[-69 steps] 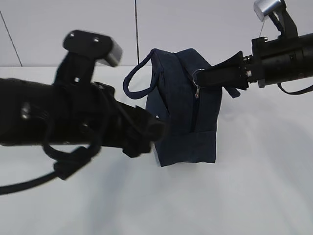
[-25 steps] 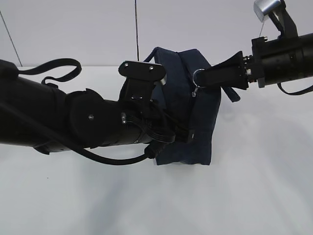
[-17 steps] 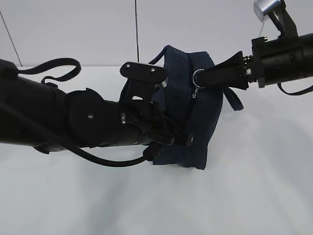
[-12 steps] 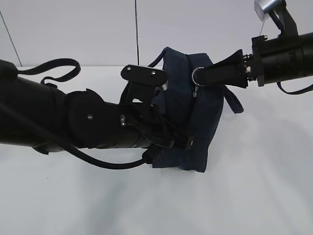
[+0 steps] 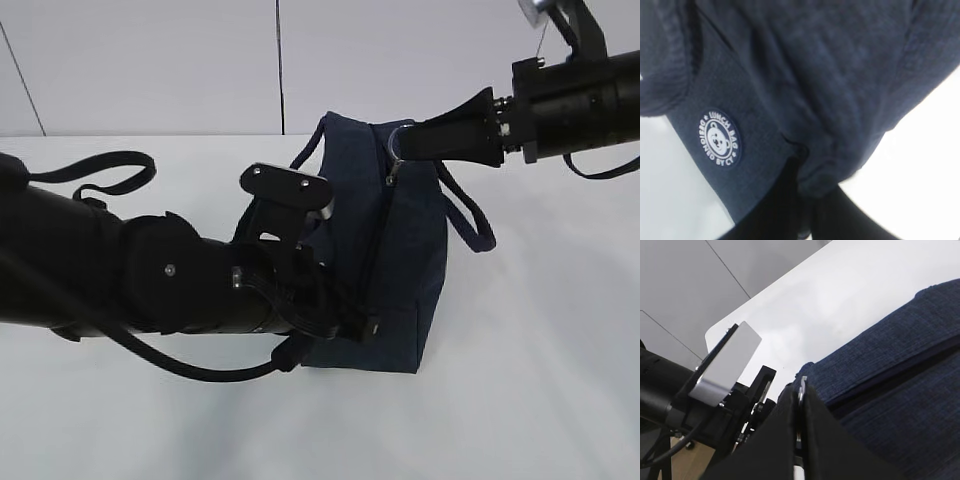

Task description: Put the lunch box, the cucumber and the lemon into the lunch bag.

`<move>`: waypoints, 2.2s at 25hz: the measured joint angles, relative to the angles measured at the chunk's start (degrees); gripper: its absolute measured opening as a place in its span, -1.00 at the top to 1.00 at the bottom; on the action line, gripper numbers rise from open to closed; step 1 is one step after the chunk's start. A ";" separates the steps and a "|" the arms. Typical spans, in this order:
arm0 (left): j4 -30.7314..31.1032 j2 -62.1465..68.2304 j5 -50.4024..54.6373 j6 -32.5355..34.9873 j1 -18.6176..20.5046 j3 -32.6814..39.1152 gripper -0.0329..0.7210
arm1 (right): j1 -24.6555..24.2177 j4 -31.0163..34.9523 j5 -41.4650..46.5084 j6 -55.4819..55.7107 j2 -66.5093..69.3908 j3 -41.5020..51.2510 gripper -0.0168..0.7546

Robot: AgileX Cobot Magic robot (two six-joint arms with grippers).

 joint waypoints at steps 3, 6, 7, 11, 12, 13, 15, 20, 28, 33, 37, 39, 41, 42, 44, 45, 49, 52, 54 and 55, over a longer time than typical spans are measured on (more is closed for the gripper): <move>0.09 0.00 0.61 0.00 0.00 0.35 0.91 | 0.12 -0.13 -0.97 0.00 0.00 0.00 0.94; 0.86 0.00 1.69 0.09 0.00 0.35 0.91 | 0.12 -0.13 -2.23 0.00 0.00 0.00 0.94; 1.23 0.00 2.09 0.09 0.00 0.35 0.91 | 0.12 -0.13 -2.50 0.00 0.00 0.00 0.94; 1.85 0.00 2.97 0.09 0.00 0.35 0.91 | 0.12 0.20 -3.25 0.00 0.00 -0.04 0.94; 1.85 0.00 3.24 0.09 0.00 0.35 0.91 | 0.12 0.34 -3.66 0.00 0.00 -0.04 0.94; 1.93 0.00 3.34 0.09 0.00 0.35 0.91 | 0.23 0.44 -3.92 0.00 0.00 -0.04 0.94; 2.07 0.00 3.85 0.09 0.00 0.35 0.91 | 0.23 0.55 -4.75 -0.22 0.00 -0.04 0.94; 2.50 0.00 4.53 0.09 0.02 0.35 0.92 | 0.23 0.77 -5.62 -0.52 0.00 -1.35 0.94; 3.68 -2.16 7.26 0.09 0.12 0.35 0.92 | 0.31 0.33 -6.13 -0.66 1.39 -5.28 0.94; 4.62 -3.30 9.00 0.09 0.12 0.58 0.92 | 0.31 1.54 -6.03 -0.66 3.65 -6.80 0.94; 5.13 -3.75 10.52 0.09 0.24 0.71 0.92 | 0.31 2.03 -6.03 -0.66 5.44 -8.53 0.94; 5.84 -4.01 11.48 0.09 0.24 0.71 0.92 | 0.31 2.41 -6.36 -0.66 6.28 -9.75 0.94; 6.53 -4.12 12.48 0.09 0.24 0.73 0.92 | 0.31 2.42 -6.76 -0.66 7.40 -10.74 0.94; 6.64 -4.12 12.80 0.09 0.24 0.73 0.92 | 0.31 2.55 -6.88 -0.66 7.88 -11.17 0.94; 7.21 -4.21 13.63 0.09 0.24 0.73 0.92 | 0.31 3.02 -7.58 -0.66 8.93 -11.87 0.94; 7.47 -4.21 14.00 0.09 0.24 0.73 0.92 | 0.31 3.20 -8.09 -0.66 9.39 -12.14 0.94; 8.06 -4.21 14.95 0.09 0.24 0.73 0.92 | 0.31 3.69 -9.05 -0.66 11.79 -14.44 0.94; 8.29 -4.21 15.30 0.09 0.24 0.73 0.92 | 0.31 3.85 -9.15 -0.66 14.10 -16.69 0.94; 8.54 -4.23 15.56 0.09 0.24 0.73 0.92 | 0.31 4.03 -9.29 -0.66 15.89 -18.26 0.94; 8.58 -4.23 15.71 0.09 0.24 0.73 0.92 | 0.31 4.08 -9.33 -0.66 16.77 -19.14 0.94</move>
